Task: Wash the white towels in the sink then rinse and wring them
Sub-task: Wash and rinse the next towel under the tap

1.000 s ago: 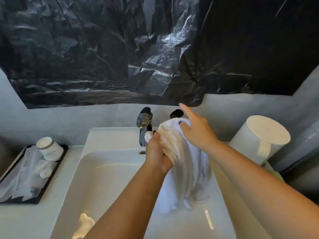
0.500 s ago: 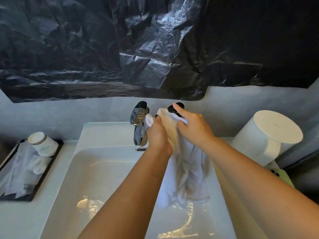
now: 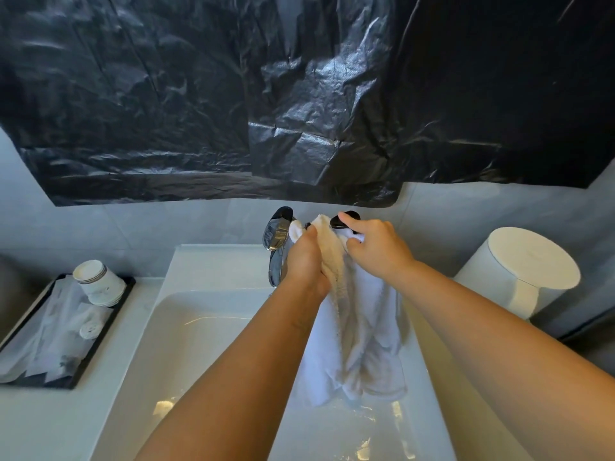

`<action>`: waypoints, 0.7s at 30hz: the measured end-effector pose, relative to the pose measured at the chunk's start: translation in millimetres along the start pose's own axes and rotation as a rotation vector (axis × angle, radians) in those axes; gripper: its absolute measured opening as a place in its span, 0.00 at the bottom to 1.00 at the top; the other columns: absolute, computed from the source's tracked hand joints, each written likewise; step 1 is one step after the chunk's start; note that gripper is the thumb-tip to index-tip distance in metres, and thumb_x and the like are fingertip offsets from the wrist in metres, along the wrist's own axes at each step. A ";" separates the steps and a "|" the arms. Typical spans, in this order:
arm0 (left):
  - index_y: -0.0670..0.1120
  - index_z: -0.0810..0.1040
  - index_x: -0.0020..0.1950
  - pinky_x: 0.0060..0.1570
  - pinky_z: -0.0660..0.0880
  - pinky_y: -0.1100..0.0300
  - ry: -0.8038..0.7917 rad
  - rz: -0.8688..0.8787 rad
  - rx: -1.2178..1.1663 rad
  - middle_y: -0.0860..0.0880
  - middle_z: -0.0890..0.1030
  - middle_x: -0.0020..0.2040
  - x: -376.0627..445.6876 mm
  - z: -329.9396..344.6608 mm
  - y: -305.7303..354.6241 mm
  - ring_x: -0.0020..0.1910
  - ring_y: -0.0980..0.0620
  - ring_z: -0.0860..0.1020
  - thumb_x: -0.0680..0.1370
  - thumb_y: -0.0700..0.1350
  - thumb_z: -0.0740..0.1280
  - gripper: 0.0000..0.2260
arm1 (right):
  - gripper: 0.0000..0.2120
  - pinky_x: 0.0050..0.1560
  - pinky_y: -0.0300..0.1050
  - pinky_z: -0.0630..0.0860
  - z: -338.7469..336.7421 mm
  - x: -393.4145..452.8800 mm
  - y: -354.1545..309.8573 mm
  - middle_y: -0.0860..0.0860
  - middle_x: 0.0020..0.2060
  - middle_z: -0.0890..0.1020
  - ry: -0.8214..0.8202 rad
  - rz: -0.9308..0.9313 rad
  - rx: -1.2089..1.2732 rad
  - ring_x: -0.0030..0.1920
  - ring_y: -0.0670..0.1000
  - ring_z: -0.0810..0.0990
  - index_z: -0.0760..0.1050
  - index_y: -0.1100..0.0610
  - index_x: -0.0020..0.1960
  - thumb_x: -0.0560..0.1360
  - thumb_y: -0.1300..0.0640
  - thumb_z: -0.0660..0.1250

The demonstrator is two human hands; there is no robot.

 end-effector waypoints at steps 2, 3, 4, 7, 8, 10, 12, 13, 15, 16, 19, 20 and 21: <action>0.47 0.67 0.75 0.67 0.69 0.44 0.003 0.000 0.001 0.42 0.75 0.65 -3.4 -1.2 0.3 0.57 0.44 0.73 0.85 0.54 0.56 0.20 | 0.27 0.28 0.38 0.67 -0.5 -1.1 4.7 0.53 0.47 0.76 -0.037 0.008 -0.001 0.30 0.45 0.69 0.60 0.43 0.77 0.80 0.59 0.59; 0.47 0.66 0.75 0.66 0.69 0.44 -0.003 0.003 0.002 0.42 0.75 0.64 -4.4 -1.7 0.0 0.57 0.43 0.73 0.85 0.54 0.56 0.21 | 0.29 0.30 0.39 0.70 -0.2 -3.2 8.0 0.52 0.47 0.77 -0.062 0.006 0.022 0.31 0.46 0.71 0.57 0.41 0.77 0.80 0.58 0.59; 0.46 0.66 0.75 0.65 0.70 0.45 -0.010 0.001 0.000 0.43 0.74 0.61 -6.5 -3.0 -1.4 0.57 0.43 0.73 0.85 0.54 0.56 0.20 | 0.31 0.31 0.41 0.71 0.9 -7.1 9.6 0.52 0.46 0.79 -0.079 0.003 0.046 0.32 0.47 0.71 0.53 0.40 0.78 0.80 0.58 0.59; 0.47 0.69 0.72 0.64 0.70 0.45 -0.010 -0.003 0.019 0.43 0.74 0.60 -11.8 -11.1 -6.6 0.58 0.43 0.74 0.84 0.55 0.58 0.19 | 0.34 0.31 0.41 0.68 -0.7 -22.6 11.3 0.52 0.30 0.72 0.043 0.026 0.202 0.30 0.49 0.69 0.51 0.41 0.78 0.79 0.59 0.61; 0.47 0.70 0.70 0.65 0.70 0.45 0.001 0.004 0.037 0.44 0.75 0.59 -14.1 -15.6 -8.2 0.57 0.43 0.74 0.84 0.55 0.59 0.18 | 0.31 0.31 0.38 0.68 -4.0 -29.9 9.9 0.51 0.29 0.71 0.115 0.054 0.269 0.31 0.49 0.70 0.56 0.44 0.77 0.79 0.60 0.62; 0.45 0.73 0.65 0.64 0.73 0.45 0.032 0.049 0.094 0.46 0.78 0.55 -23.2 -26.3 -11.6 0.54 0.45 0.77 0.82 0.55 0.62 0.17 | 0.16 0.37 0.42 0.72 -8.1 -46.1 7.6 0.51 0.32 0.75 0.225 0.072 0.299 0.34 0.51 0.73 0.74 0.54 0.65 0.78 0.60 0.64; 0.45 0.75 0.62 0.60 0.76 0.46 0.080 0.118 0.171 0.46 0.80 0.52 -40.0 -40.0 -15.2 0.52 0.45 0.79 0.80 0.53 0.66 0.15 | 0.07 0.36 0.47 0.69 -5.0 -64.7 11.1 0.49 0.31 0.75 0.253 0.130 0.351 0.33 0.52 0.71 0.77 0.57 0.41 0.78 0.59 0.64; 0.45 0.77 0.59 0.59 0.77 0.46 0.109 0.147 0.198 0.45 0.81 0.51 -50.0 -47.8 -17.6 0.51 0.44 0.79 0.80 0.52 0.67 0.13 | 0.15 0.32 0.46 0.63 -2.7 -73.9 12.9 0.47 0.27 0.69 0.247 0.177 0.399 0.30 0.50 0.65 0.69 0.55 0.33 0.78 0.58 0.65; 0.47 0.79 0.50 0.57 0.78 0.46 0.118 0.200 0.204 0.44 0.82 0.48 -71.7 -60.1 -20.5 0.50 0.44 0.81 0.80 0.49 0.67 0.06 | 0.19 0.31 0.44 0.55 -0.7 -89.7 9.1 0.48 0.27 0.62 0.215 0.240 0.525 0.31 0.49 0.59 0.61 0.55 0.32 0.79 0.57 0.65; 0.48 0.79 0.47 0.54 0.78 0.48 0.114 0.228 0.205 0.44 0.83 0.46 -81.5 -64.2 -20.8 0.48 0.45 0.81 0.80 0.48 0.67 0.05 | 0.18 0.32 0.44 0.55 -2.3 -97.1 0.2 0.50 0.28 0.62 0.218 0.241 0.569 0.32 0.49 0.60 0.62 0.56 0.33 0.80 0.56 0.64; 0.49 0.79 0.44 0.43 0.77 0.55 0.109 0.294 0.217 0.46 0.83 0.40 -102.9 -68.1 -18.0 0.42 0.48 0.81 0.81 0.48 0.65 0.08 | 0.16 0.32 0.41 0.62 -6.6 -120.1 -43.2 0.50 0.30 0.67 0.306 0.161 0.668 0.31 0.46 0.64 0.67 0.58 0.35 0.80 0.54 0.63; 0.48 0.79 0.44 0.41 0.76 0.55 0.098 0.304 0.214 0.46 0.83 0.39 -107.9 -66.4 -16.8 0.41 0.47 0.81 0.81 0.48 0.65 0.08 | 0.15 0.32 0.38 0.65 -3.5 -128.8 -63.5 0.47 0.30 0.70 0.306 0.100 0.649 0.30 0.44 0.67 0.70 0.57 0.36 0.79 0.51 0.63; 0.46 0.80 0.44 0.40 0.76 0.55 0.081 0.317 0.223 0.45 0.83 0.37 -111.9 -63.7 -16.2 0.40 0.47 0.81 0.81 0.48 0.65 0.10 | 0.14 0.33 0.35 0.67 2.0 -137.0 -83.4 0.45 0.30 0.73 0.287 0.031 0.578 0.31 0.43 0.70 0.71 0.54 0.38 0.79 0.48 0.62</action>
Point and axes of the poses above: each hand's wrist, its own x-axis towards the middle knuckle, its own z-axis out of the palm, y = z × x, the point moved 4 cm from there along x, towards the middle knuckle
